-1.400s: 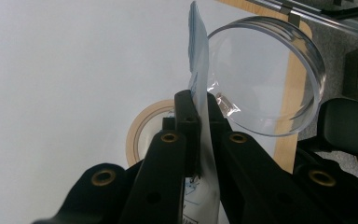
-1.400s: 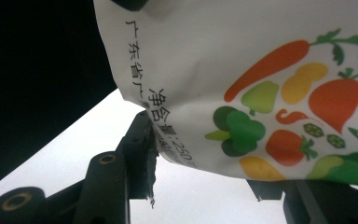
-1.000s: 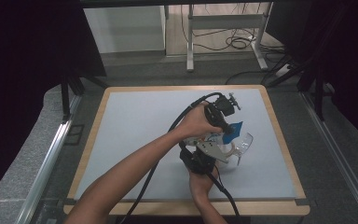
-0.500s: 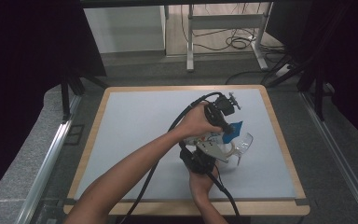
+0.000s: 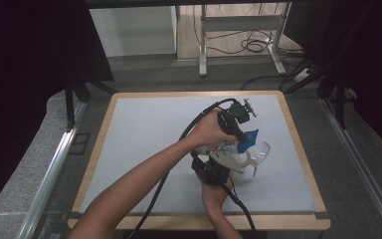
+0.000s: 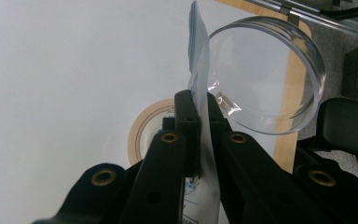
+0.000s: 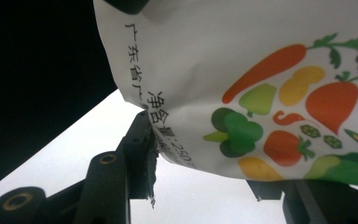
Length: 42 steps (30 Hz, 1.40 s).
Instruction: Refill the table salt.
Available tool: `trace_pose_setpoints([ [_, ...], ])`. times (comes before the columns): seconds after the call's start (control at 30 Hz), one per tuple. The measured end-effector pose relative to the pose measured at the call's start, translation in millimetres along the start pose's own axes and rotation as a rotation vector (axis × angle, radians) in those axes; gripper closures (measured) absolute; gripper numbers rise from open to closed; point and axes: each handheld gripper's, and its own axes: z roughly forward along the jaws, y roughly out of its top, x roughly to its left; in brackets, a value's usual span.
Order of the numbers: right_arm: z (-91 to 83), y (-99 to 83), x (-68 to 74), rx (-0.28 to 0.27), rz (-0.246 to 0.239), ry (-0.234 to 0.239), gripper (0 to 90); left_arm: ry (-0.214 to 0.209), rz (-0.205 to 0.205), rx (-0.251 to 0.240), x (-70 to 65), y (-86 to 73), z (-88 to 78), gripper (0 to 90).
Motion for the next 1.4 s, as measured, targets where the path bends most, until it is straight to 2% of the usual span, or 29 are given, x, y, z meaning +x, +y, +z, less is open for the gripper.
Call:
trace_pose_setpoints([
  [0.4,1.3,-2.9,2.1,0.005,0.000,0.008,51.5,-0.002,-0.015,-0.002,2.7,-4.8,0.6,90.0],
  [1.4,2.5,-5.3,0.5,0.009,-0.004,0.009,51.5,-0.008,-0.016,-0.007,4.7,-6.8,2.9,90.0],
])
